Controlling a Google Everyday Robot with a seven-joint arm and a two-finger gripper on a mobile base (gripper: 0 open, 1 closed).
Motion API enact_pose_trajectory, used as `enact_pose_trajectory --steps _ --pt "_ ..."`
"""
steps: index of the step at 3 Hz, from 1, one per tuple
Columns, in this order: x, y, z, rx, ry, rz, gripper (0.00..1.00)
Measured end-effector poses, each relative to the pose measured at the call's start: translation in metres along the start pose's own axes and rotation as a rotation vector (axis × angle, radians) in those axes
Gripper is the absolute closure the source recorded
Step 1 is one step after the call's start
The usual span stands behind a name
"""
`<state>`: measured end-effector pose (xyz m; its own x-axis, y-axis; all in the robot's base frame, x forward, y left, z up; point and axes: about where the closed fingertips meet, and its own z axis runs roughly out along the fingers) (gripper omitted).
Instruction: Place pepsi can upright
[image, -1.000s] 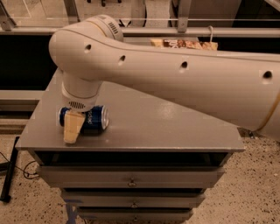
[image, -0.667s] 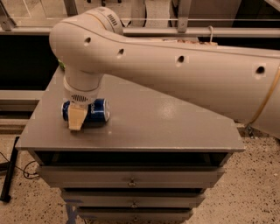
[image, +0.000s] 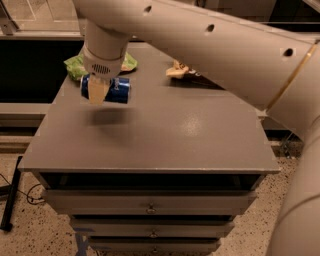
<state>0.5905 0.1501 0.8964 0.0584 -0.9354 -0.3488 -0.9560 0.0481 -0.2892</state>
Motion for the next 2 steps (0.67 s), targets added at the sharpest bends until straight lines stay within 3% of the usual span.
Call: enact_pose_trajectory --steps 1,2 --pt "0.009 -0.037 -0.016 -0.028 -0.117 0.075 1.00" --pt "0.044 -0.050 -0.023 -0.091 -0.286 0.205 1.00"
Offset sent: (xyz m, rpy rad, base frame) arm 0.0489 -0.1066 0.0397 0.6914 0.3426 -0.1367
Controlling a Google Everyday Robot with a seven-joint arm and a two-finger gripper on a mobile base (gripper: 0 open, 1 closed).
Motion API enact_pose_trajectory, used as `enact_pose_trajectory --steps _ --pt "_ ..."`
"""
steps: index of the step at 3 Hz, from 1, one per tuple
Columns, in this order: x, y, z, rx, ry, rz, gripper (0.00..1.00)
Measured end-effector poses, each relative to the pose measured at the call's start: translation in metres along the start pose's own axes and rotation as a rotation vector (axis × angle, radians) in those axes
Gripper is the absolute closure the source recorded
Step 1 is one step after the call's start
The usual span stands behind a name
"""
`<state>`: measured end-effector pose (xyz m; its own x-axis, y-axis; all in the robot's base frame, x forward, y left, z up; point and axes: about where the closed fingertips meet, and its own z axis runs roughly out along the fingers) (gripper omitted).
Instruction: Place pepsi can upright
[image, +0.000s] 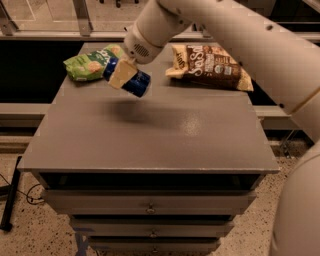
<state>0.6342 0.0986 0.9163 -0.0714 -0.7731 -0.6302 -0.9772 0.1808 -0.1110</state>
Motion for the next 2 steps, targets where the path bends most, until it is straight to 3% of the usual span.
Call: enact_pose_trajectory --steps 1,2 --pt "0.023 -0.001 -0.018 -0.056 -0.197 0.121 1.00" --pt "0.048 -0.003 -0.049 -0.068 -0.387 0.239 1.00"
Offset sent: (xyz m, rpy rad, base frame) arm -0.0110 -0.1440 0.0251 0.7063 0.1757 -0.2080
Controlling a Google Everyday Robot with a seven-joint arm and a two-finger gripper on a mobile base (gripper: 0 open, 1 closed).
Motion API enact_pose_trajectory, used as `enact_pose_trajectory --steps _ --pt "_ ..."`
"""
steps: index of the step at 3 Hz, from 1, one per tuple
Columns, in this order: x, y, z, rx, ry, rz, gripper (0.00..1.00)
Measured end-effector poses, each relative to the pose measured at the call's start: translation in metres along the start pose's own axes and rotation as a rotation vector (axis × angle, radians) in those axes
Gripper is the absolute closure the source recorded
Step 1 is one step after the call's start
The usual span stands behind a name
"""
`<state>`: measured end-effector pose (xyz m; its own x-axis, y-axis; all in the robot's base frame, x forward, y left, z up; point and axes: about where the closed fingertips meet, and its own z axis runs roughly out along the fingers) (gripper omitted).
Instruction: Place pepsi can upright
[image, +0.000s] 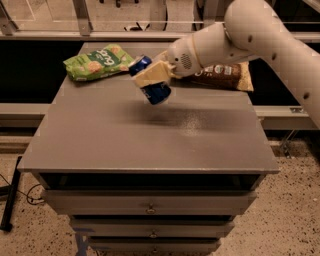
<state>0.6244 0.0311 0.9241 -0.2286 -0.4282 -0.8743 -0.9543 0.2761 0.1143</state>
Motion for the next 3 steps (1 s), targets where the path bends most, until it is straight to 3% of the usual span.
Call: enact_pose_trajectory --steps 1,2,3 --pt "0.016 -0.005 -0.043 0.027 -0.155 0.092 1.00" --pt "0.032 -0.008 -0.072 0.069 -0.263 0.141 1.00" --pt "0.044 -0.004 -0.088 0.135 -0.351 0.152 1.00"
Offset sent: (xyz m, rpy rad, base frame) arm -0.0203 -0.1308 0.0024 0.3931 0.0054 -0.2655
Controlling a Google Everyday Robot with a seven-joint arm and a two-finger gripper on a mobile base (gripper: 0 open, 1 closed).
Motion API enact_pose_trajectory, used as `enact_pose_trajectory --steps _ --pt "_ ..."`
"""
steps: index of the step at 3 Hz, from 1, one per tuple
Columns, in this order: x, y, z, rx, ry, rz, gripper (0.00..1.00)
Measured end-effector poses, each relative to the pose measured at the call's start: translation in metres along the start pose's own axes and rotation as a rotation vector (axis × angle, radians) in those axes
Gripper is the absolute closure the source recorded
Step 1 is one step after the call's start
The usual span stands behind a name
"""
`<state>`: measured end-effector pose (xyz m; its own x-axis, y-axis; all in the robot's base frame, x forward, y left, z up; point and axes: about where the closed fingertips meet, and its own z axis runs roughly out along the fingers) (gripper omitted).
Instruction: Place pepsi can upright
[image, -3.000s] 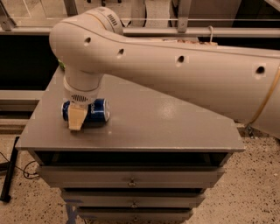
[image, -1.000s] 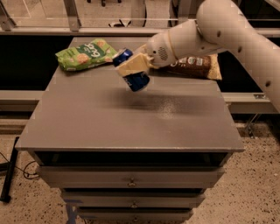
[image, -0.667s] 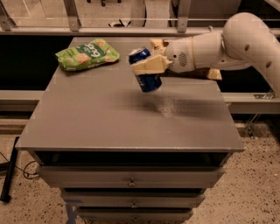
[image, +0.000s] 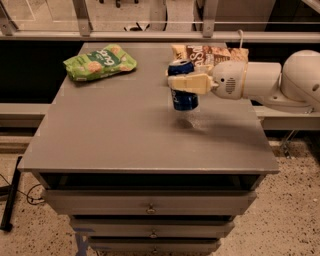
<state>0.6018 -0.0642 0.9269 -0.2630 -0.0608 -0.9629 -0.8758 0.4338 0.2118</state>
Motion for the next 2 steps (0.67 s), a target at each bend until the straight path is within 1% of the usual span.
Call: enact_pose_trajectory --steps 1,2 --pt "0.0008 -0.0007 -0.0070 0.054 -0.073 -0.017 1.00" --pt "0.0022 0.0004 -0.0119 0.095 -0.120 -0.051 1.00"
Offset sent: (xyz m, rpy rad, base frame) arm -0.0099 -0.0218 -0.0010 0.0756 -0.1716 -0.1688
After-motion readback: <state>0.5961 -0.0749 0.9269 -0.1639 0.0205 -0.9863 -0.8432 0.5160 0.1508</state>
